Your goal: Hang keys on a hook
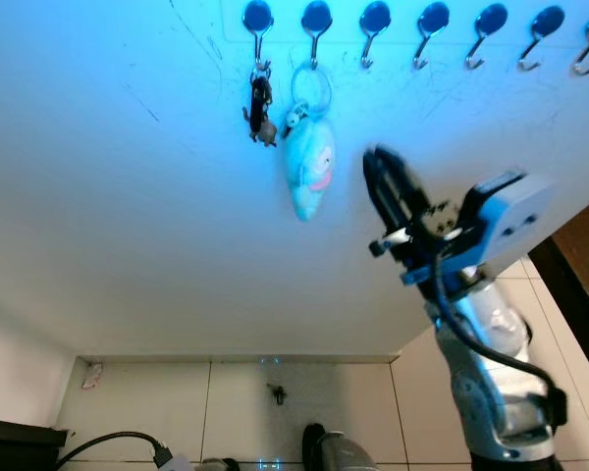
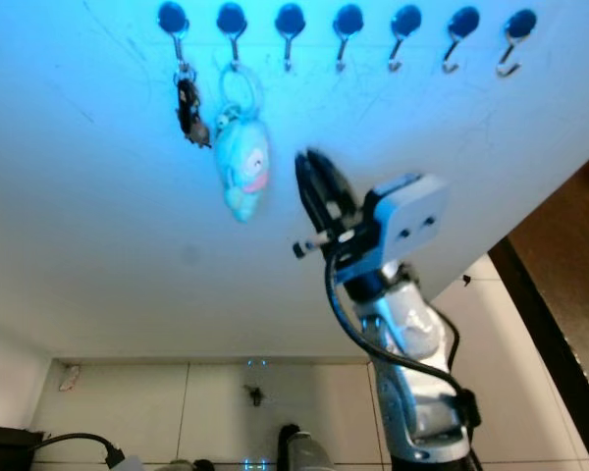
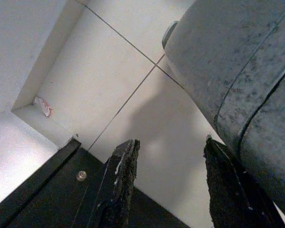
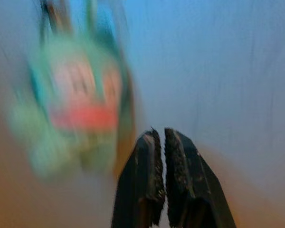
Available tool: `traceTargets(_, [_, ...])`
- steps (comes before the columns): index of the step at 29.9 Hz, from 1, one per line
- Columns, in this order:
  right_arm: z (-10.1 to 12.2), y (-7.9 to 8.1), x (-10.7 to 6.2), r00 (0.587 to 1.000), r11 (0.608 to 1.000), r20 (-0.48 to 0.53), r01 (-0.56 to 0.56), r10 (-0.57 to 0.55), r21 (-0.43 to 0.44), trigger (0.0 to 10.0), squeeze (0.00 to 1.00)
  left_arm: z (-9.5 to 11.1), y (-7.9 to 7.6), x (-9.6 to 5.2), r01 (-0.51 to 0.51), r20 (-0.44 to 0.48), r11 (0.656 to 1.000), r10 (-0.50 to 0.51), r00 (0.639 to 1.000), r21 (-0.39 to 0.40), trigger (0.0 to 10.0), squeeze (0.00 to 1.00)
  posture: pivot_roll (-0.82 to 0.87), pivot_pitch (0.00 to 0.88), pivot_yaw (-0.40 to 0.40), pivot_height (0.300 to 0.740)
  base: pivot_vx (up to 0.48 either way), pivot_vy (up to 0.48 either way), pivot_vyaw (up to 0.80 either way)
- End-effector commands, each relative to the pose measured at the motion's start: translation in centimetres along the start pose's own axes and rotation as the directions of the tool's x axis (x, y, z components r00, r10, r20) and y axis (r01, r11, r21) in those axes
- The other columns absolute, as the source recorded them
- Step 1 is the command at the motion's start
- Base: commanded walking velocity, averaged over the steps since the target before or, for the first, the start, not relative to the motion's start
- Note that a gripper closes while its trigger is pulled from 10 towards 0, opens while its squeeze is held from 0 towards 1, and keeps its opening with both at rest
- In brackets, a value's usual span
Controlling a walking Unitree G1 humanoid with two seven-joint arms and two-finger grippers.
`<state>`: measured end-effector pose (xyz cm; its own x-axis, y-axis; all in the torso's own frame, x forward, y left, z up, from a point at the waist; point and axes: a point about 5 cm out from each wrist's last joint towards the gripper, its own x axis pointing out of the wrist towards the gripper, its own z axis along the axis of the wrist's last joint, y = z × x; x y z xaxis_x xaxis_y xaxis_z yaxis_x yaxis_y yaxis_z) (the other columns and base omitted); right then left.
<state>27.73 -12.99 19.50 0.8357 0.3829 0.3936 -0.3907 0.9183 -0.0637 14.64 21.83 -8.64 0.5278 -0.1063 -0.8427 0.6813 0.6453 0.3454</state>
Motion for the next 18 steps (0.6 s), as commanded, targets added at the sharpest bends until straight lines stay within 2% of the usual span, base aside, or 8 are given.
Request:
traceTargets(1, [-4.8,-0.8,-2.4,0.978,0.997,-0.194,0.075,-0.071,0.015,10.0,0.00,-0.8,-0.6,-0.2,-0.008,-0.019,0.999,0.007,1.000,-0.034,10.0,0.00,-0.17,0.157,0.061,0.740,0.000,0.000,0.00])
traceTargets(5, [-9.3,-1.4,-5.5,0.918,0.986,-0.373,0.160,-0.131,0.047,10.0,0.00,-0.8,-0.4,-0.2,-0.038,-0.018,0.997,0.037,0.999,-0.067,10.0,0.00,-0.17,0.156,0.054,0.740,0.000,0.000,0.00])
traceTargets(6, [-13.8,-1.1,-9.5,0.801,0.972,-0.576,0.229,-0.163,0.044,10.0,0.00,-0.8,-0.5,-0.2,-0.058,-0.023,0.994,0.056,0.998,-0.097,10.0,0.00,-0.17,0.158,0.050,0.740,0.000,0.000,0.00])
traceTargets(7, [-13.8,-1.1,-9.5,0.801,0.972,-0.576,0.229,-0.163,0.044,10.0,0.00,-0.8,-0.5,-0.2,-0.058,-0.023,0.994,0.056,0.998,-0.097,10.0,0.00,-0.17,0.158,0.050,0.740,0.000,0.000,0.00])
traceTargets(8, [-17.2,-0.1,-13.9,0.640,0.958,-0.751,0.286,-0.164,0.034,10.0,0.00,-0.7,-0.3,-0.1,-0.067,-0.028,0.991,0.064,0.998,-0.116,10.0,0.00,-0.16,0.156,0.044,0.740,0.000,0.000,0.00])
traceTargets(9, [-17.2,-0.1,-13.9,0.640,0.958,-0.751,0.286,-0.164,0.034,10.0,0.00,-0.7,-0.3,-0.1,-0.067,-0.028,0.991,0.064,0.998,-0.116,10.0,0.00,-0.16,0.156,0.044,0.740,0.000,0.000,0.00])
traceTargets(12, [-19.8,1.9,-19.7,0.407,0.939,-0.902,0.343,-0.141,0.007,10.0,0.00,-0.6,-0.1,0.0,-0.075,-0.035,0.985,0.070,0.997,-0.154,10.0,0.00,-0.16,0.155,0.042,0.740,0.000,0.000,0.00])
traceTargets(18, [-20.0,2.4,-20.6,0.371,0.936,-0.919,0.353,-0.136,0.005,10.0,0.00,-0.6,0.2,0.0,-0.093,-0.037,0.976,0.087,0.996,-0.199,10.0,0.00,-0.16,0.154,0.038,0.740,-0.267,0.000,0.00])
